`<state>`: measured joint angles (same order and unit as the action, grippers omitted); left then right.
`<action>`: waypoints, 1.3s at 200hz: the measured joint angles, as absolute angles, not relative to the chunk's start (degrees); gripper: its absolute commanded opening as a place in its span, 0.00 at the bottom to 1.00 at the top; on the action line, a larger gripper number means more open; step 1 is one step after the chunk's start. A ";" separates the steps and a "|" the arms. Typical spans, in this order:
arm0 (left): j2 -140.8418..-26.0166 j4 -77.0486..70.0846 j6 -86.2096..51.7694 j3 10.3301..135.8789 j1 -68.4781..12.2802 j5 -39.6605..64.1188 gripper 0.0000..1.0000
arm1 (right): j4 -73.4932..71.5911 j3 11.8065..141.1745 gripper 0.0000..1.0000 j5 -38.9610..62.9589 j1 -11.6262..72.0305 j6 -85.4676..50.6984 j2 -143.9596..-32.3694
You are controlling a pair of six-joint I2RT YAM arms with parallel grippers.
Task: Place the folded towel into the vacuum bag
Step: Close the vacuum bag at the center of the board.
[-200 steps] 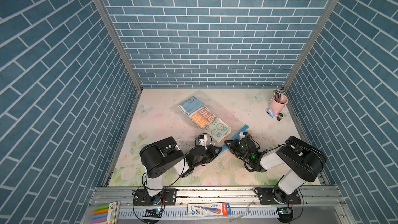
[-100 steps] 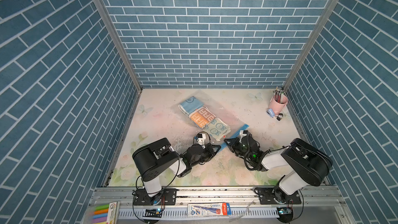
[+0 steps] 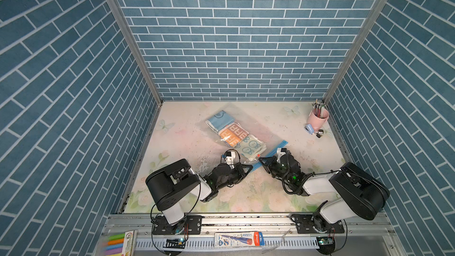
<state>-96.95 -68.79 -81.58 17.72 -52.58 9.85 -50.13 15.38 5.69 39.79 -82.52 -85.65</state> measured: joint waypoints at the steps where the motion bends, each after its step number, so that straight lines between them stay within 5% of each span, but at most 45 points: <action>1: -96.95 -68.79 -81.58 17.72 -52.58 9.89 0.00 | -50.11 15.35 0.00 5.69 39.75 -82.54 -85.62; 117: -89.47 -62.94 -80.53 15.38 -52.29 10.35 0.00 | -46.81 14.11 0.00 5.34 33.17 -82.43 -84.29; 260: -55.11 -24.34 -71.77 14.41 -45.63 15.92 0.00 | -46.59 13.21 0.00 4.73 29.39 -81.95 -83.02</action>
